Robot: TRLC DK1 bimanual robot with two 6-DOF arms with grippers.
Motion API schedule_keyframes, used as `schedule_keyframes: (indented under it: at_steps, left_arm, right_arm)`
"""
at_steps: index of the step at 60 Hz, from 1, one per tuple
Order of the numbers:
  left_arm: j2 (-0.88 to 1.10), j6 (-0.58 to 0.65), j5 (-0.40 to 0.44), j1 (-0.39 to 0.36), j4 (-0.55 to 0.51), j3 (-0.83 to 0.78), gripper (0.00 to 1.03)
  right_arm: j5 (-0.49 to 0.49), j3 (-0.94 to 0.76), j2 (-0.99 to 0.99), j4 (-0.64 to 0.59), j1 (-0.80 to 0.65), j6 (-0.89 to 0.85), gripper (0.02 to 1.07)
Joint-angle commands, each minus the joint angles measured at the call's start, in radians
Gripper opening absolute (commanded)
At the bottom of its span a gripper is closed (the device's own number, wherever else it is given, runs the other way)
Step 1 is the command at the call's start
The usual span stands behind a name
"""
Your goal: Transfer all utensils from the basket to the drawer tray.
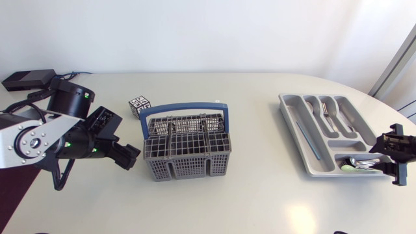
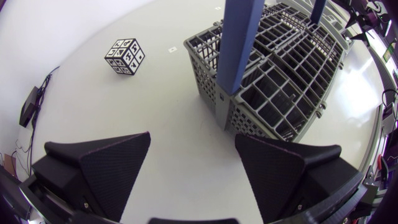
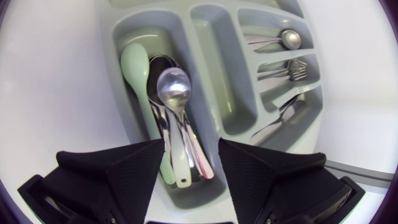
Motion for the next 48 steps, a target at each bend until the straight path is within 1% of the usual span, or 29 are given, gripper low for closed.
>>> schedule_keyframes:
  at_steps: [1,8,13,17,24,32,36,42,43,48]
  left_arm:
    - [0.004,-0.005,0.004,-0.002,-0.01,0.009,0.96]
    - [-0.012,-0.003,0.004,0.015,-0.028,0.021,0.96]
    - [-0.036,0.001,0.004,0.032,-0.044,0.033,0.96]
    - [-0.054,0.003,0.013,0.051,-0.062,0.047,0.96]
    - [-0.052,0.007,0.023,0.069,-0.064,0.049,0.96]
    - [0.0,0.011,0.026,0.069,-0.045,0.058,0.96]
    - [0.03,0.009,0.029,0.063,-0.038,0.072,0.96]
    - [0.093,0.001,0.033,0.051,-0.01,0.089,0.96]
    - [0.095,0.001,0.033,0.051,-0.008,0.09,0.96]
    - [0.144,-0.006,0.044,0.041,-0.001,0.116,0.96]
  right_arm:
    - [-0.032,-0.012,-0.069,-0.016,-0.007,-0.03,0.83]
    - [-0.091,-0.025,-0.195,-0.131,-0.004,-0.001,0.84]
    - [-0.121,-0.031,-0.27,-0.199,0.031,0.071,0.84]
    - [-0.143,-0.042,-0.319,-0.205,0.093,0.183,0.84]
    - [-0.143,-0.068,-0.356,-0.209,0.248,0.415,0.84]
    - [-0.121,-0.131,-0.395,-0.125,0.485,0.683,0.83]
    - [-0.088,-0.155,-0.4,-0.082,0.591,0.777,0.83]
    - [-0.032,-0.204,-0.399,0.035,0.766,0.922,0.82]
    - [-0.031,-0.206,-0.397,0.038,0.772,0.927,0.82]
    - [-0.022,-0.21,-0.356,0.076,0.893,1.013,0.65]
